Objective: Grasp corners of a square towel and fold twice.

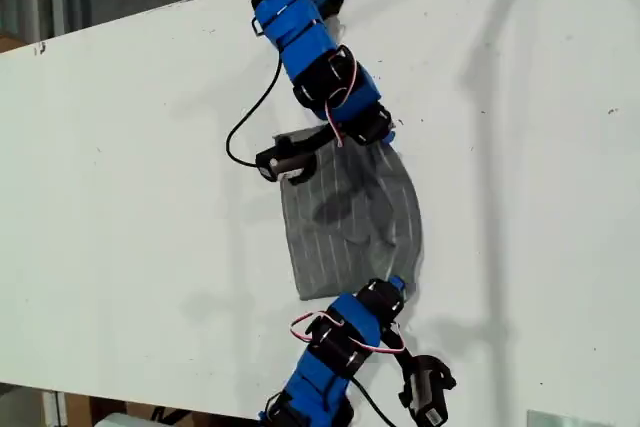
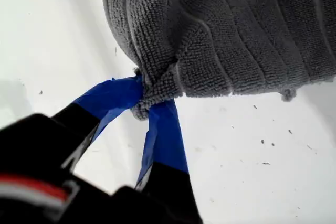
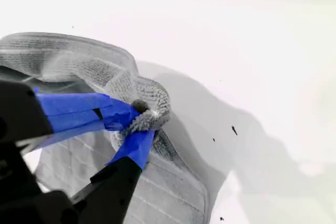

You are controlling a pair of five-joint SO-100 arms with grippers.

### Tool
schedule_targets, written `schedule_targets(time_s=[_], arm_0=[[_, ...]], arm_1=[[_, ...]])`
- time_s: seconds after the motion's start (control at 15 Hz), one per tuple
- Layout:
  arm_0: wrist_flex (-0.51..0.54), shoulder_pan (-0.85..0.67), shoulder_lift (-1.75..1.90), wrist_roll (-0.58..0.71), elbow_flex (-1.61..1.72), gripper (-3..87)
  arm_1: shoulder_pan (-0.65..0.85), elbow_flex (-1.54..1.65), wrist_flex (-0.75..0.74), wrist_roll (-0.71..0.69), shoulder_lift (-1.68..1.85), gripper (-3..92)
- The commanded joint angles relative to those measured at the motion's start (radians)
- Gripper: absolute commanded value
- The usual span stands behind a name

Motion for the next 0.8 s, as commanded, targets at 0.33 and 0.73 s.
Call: schedule_targets(time_s=[0.33, 0.73], arm_0=[[-0.078, -0.314, 0.459, 0.043, 0.577, -0.1], [-0.135, -0.561, 0.690, 0.152, 0.874, -0.1]], arm_1=[[0.278, 0.147, 0.011, -0.133, 0.238, -0.1], [0.505, 0.224, 0.000, -0.256, 0.258, -0.1]])
